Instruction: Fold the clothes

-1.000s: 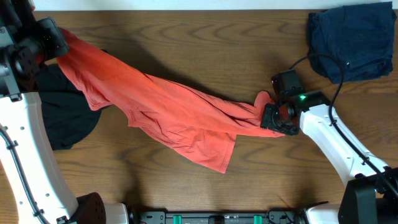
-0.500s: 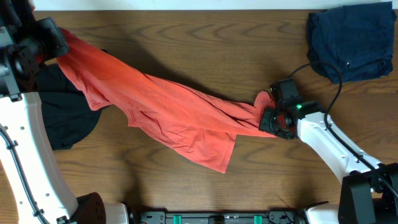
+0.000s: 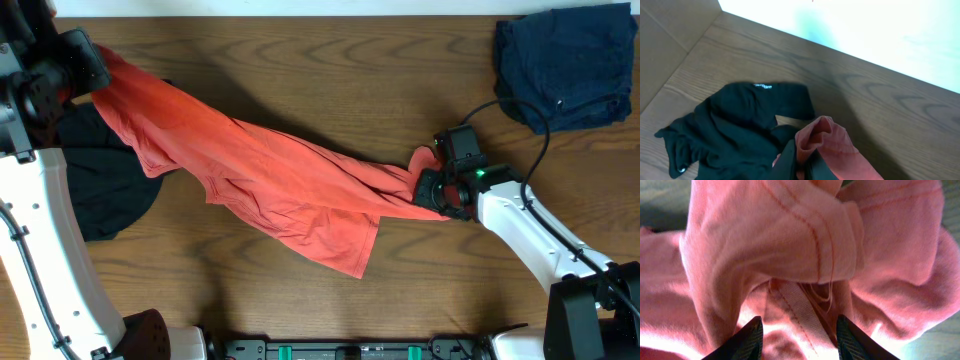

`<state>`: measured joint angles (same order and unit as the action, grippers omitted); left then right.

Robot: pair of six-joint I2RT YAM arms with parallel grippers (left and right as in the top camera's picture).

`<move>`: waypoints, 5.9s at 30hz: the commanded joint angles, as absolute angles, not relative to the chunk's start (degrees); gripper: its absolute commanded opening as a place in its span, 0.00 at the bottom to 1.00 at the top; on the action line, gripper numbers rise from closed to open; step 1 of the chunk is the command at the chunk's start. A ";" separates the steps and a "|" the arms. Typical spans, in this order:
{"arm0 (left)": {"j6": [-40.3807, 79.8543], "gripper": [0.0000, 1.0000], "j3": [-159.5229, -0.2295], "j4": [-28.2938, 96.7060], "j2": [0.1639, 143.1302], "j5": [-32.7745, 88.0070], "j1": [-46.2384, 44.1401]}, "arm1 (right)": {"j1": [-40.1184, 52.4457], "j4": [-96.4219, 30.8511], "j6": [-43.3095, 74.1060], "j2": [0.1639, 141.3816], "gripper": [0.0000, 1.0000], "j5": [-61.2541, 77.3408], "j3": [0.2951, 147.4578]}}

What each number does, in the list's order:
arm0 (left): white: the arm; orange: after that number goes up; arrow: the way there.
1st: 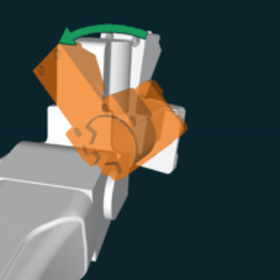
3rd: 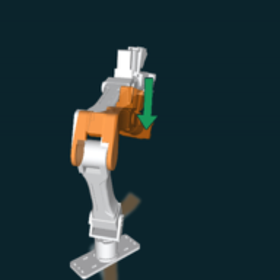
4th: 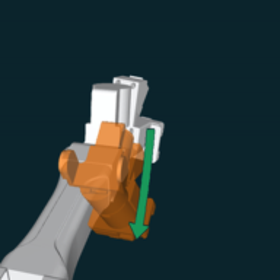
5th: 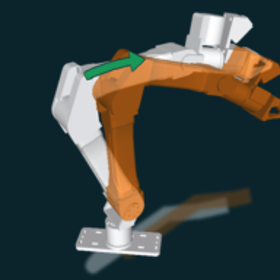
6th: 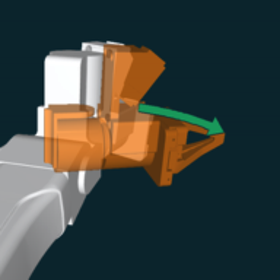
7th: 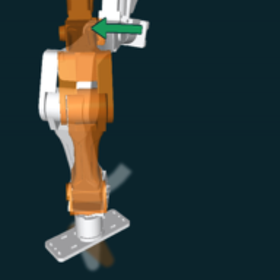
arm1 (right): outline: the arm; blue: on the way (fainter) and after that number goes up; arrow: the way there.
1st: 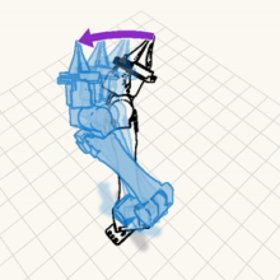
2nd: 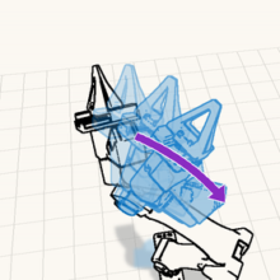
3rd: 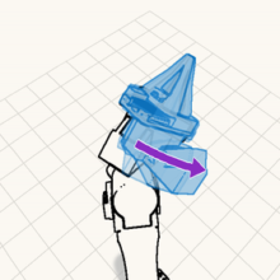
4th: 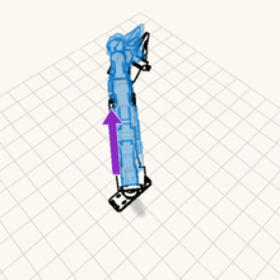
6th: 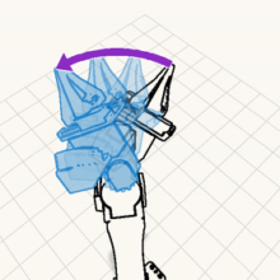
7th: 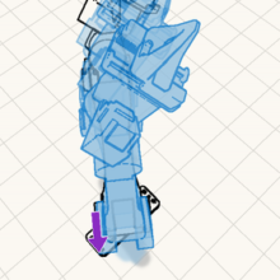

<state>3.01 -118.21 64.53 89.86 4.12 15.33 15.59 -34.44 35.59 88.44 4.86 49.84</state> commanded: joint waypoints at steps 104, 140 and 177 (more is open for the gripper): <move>1.08 0.06 -128.25 46.28 57.91 4.43 15.68 | -6.26 -76.99 6.07 72.07 0.01 -9.30 141.16; 0.30 0.06 -125.62 38.17 108.60 10.07 10.39 | -4.80 -69.36 6.81 124.38 0.01 -0.97 141.14; -0.38 0.06 -125.51 52.01 124.60 9.82 5.13 | -4.45 -63.72 7.22 138.65 0.01 5.82 141.03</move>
